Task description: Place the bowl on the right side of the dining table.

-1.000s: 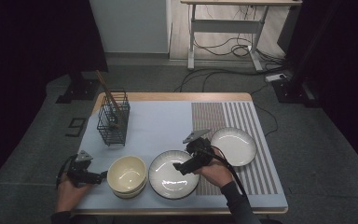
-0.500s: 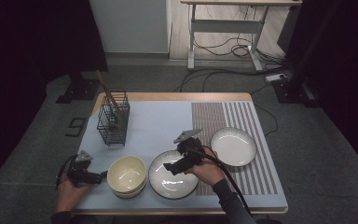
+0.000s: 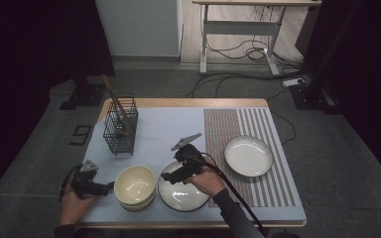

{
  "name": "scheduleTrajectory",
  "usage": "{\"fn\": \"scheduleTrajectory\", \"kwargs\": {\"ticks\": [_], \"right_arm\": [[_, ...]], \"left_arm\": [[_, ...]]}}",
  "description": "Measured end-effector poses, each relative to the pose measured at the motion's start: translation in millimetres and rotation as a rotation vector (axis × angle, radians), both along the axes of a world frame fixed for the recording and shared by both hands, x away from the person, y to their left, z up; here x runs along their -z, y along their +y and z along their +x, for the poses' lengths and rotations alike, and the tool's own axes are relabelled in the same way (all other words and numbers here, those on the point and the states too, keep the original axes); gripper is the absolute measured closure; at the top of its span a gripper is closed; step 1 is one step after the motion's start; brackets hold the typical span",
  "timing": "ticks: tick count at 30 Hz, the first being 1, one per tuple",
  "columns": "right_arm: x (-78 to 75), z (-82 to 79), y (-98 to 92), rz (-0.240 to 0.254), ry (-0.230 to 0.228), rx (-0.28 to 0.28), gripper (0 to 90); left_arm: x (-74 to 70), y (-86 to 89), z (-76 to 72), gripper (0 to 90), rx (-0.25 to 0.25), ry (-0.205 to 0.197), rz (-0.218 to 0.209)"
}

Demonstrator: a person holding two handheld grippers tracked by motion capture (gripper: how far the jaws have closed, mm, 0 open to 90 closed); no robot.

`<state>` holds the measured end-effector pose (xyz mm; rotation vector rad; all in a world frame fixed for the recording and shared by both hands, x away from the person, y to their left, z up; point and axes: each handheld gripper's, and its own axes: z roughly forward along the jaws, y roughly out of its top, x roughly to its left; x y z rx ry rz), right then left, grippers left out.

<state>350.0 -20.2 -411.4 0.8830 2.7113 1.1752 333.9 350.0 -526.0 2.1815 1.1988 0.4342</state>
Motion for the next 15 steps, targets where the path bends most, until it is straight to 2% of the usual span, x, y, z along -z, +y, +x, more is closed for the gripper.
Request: {"fn": "scheduleTrajectory", "kwargs": {"ticks": [2,5,10,13,15], "right_arm": [[-0.4,-1.0,7.0,-0.026,-0.009,0.006,5.1],[-0.9,-0.2,15.7,-0.030,0.015,-0.012,0.0],[-2.2,1.6,26.9,0.006,0.046,-0.032,0.0],[-1.1,3.0,34.3,-0.011,0.045,-0.044,0.0],[-0.2,3.2,40.3,-0.032,0.038,-0.049,4.1]], "left_arm": [[0.0,0.0,0.0,0.0,0.000,0.000,0.000],[0.0,0.0,0.0,0.0,0.000,0.000,0.000],[0.0,0.0,0.0,0.0,0.000,0.000,0.000],[0.0,0.0,0.0,0.0,0.000,0.000,0.000],[0.0,0.0,0.1,0.0,0.001,0.000,0.000]]}}
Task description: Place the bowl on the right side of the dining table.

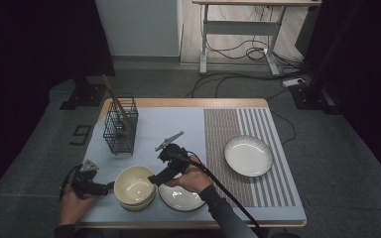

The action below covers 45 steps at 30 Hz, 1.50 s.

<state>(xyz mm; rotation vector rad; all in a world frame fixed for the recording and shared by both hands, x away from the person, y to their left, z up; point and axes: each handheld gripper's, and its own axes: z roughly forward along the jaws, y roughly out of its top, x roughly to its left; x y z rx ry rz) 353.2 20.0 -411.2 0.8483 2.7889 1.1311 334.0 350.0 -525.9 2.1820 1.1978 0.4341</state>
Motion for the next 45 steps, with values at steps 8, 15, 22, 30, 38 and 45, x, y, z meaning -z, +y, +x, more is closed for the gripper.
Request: {"fn": "scheduleTrajectory", "kwargs": {"ticks": [8,15,22,30,38,45], "right_arm": [[2.5,3.1,16.7,-0.014,0.028,0.015,32.9],[7.2,7.3,25.3,-0.049,0.061,0.018,54.4],[9.3,4.5,35.1,-0.067,0.071,0.006,69.3],[7.6,0.7,44.3,-0.128,0.051,0.017,80.1],[6.6,5.5,49.8,-0.146,0.092,0.050,84.6],[8.3,9.3,46.3,-0.113,0.134,0.060,84.6]], "left_arm": [[0.0,0.0,0.0,0.0,0.000,0.000,0.000],[0.0,0.0,0.1,0.0,0.001,0.000,0.000],[-0.1,0.0,0.1,0.0,0.002,0.000,0.001],[-0.1,0.0,0.1,0.0,0.002,0.000,0.001],[-0.1,0.0,0.2,0.0,0.002,0.000,0.001],[-0.1,0.1,0.1,0.0,0.003,0.000,0.002]]}}
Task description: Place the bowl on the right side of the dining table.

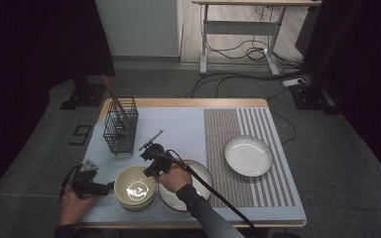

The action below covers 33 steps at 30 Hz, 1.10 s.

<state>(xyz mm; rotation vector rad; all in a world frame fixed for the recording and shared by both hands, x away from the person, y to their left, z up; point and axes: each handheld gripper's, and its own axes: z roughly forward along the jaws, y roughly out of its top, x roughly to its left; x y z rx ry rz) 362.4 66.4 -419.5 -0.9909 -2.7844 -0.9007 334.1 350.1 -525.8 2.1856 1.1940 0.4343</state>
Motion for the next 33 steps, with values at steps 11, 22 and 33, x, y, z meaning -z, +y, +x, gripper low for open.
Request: {"fn": "scheduleTrajectory", "kwargs": {"ticks": [11,22,33], "right_arm": [[4.9,10.0,-9.1,0.079,0.094,0.025,84.6],[6.7,17.6,-14.4,0.166,0.198,0.035,84.6],[-1.7,23.0,-29.6,0.228,0.227,0.046,84.5]], "left_arm": [[0.0,0.0,0.0,0.0,0.000,0.000,-0.001],[0.0,0.0,0.0,0.0,0.000,0.001,-0.001],[0.0,0.0,0.1,0.0,0.000,0.001,-0.001]]}}
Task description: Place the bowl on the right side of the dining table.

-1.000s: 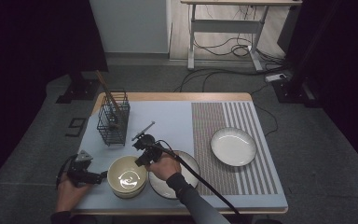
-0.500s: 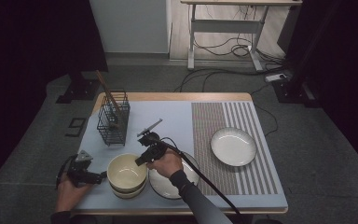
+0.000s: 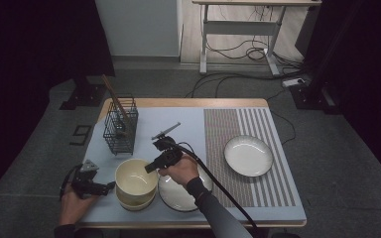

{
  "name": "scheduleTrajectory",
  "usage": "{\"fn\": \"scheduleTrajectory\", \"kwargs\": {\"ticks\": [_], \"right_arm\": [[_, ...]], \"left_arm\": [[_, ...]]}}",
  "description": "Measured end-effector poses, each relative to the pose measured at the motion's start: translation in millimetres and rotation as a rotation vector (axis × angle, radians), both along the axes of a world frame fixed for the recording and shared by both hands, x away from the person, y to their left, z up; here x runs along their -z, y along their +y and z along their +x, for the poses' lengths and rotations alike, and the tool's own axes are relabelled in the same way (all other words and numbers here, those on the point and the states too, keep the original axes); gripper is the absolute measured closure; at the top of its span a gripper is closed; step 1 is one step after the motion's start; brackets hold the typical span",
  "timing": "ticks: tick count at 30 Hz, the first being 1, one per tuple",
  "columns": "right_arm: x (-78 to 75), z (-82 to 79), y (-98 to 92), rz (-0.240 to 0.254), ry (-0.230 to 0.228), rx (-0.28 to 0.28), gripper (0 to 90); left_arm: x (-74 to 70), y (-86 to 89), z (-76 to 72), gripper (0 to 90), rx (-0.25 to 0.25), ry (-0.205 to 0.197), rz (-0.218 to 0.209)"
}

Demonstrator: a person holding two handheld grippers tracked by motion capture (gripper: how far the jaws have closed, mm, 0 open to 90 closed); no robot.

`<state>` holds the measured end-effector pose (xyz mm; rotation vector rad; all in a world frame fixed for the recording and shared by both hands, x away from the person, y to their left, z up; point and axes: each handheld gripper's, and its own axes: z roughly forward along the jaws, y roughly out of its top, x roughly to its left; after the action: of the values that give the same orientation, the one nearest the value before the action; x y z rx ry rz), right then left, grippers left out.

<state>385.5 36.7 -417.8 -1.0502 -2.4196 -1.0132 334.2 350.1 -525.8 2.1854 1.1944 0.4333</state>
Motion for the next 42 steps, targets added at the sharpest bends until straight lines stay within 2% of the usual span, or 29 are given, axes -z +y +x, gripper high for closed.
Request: {"fn": "scheduleTrajectory", "kwargs": {"ticks": [15,25,42], "right_arm": [[-5.8,9.7,-33.4,0.026,0.022,0.057,84.5],[-6.0,16.5,-61.5,0.070,0.044,0.107,84.5],[-5.9,26.5,-116.0,0.061,0.033,0.219,84.5]], "left_arm": [[0.0,0.0,0.0,0.0,0.000,0.000,0.000],[0.0,0.0,0.0,0.0,0.000,0.000,0.001],[0.0,0.0,-0.1,0.0,0.000,0.000,0.001]]}}
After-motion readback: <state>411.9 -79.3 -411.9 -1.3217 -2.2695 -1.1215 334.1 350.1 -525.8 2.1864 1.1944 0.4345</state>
